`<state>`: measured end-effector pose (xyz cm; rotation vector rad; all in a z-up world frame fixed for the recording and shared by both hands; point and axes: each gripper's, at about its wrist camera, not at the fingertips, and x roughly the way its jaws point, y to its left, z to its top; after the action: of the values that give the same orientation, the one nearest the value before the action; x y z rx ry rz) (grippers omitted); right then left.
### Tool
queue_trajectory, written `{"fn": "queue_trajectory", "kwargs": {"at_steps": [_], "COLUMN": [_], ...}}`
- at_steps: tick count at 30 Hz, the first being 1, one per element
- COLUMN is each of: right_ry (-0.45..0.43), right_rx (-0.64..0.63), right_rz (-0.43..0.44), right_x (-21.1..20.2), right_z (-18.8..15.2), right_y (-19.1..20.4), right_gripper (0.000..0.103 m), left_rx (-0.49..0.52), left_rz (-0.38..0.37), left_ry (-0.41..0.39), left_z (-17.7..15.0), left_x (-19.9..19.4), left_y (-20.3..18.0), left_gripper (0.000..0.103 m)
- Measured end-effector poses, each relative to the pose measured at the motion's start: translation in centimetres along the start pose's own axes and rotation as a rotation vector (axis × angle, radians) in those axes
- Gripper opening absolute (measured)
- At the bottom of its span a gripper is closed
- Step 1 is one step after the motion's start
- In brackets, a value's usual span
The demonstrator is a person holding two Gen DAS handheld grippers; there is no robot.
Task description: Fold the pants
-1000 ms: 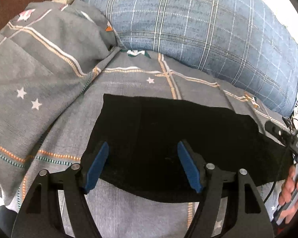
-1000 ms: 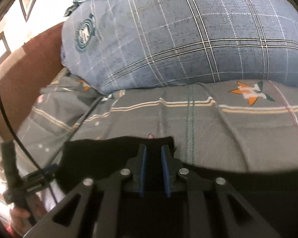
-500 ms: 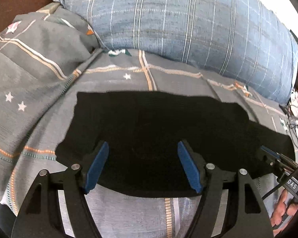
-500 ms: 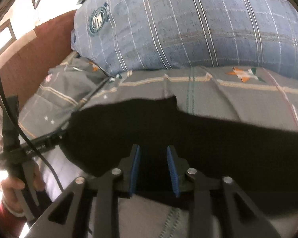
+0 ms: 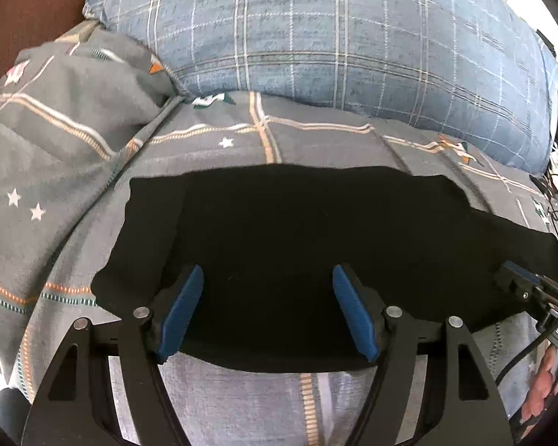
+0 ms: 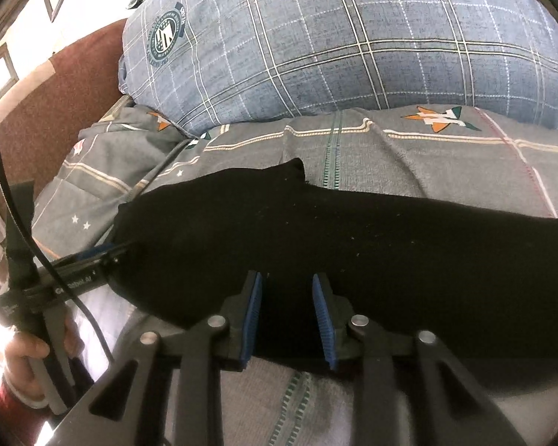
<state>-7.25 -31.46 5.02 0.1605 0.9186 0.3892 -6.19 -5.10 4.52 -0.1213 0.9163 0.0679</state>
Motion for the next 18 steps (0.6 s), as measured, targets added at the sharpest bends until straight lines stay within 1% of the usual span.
{"fn": "queue_trajectory", "kwargs": {"at_steps": [3, 11, 13, 14, 15, 16, 18], "right_ry": [-0.02, -0.031, -0.039, -0.041, -0.042, -0.043, -0.044], "right_rx": [0.004, 0.023, 0.03, 0.036, 0.043, 0.051, 0.062], "right_rz": [-0.013, -0.101, -0.132, -0.146, -0.16, -0.177, -0.2], "right_x": [-0.8, -2.7, -3.3, -3.6, -3.9, -4.2, -4.7], "right_z": [0.0, -0.2, -0.4, -0.5, -0.5, -0.5, -0.6], "right_y": [-0.1, -1.6, -2.3, -2.7, -3.0, -3.5, -4.2], "right_gripper": [0.039, 0.039, 0.044, 0.045, 0.046, 0.046, 0.046], "left_rx": [0.01, 0.074, 0.091, 0.098, 0.104, 0.108, 0.113], "left_rz": [-0.019, -0.063, -0.083, -0.091, -0.103, -0.121, -0.147], "left_ry": [-0.01, -0.012, -0.016, -0.019, -0.023, -0.024, -0.015], "left_z": [0.4, 1.2, 1.4, 1.4, 1.5, 1.6, 1.6], "left_x": [-0.4, -0.6, -0.8, -0.9, -0.9, -0.9, -0.8], "left_y": [-0.6, -4.2, -5.4, -5.9, -6.4, -7.0, -8.1], "left_gripper": [0.072, 0.072, 0.072, 0.074, 0.079, 0.081, 0.082]}}
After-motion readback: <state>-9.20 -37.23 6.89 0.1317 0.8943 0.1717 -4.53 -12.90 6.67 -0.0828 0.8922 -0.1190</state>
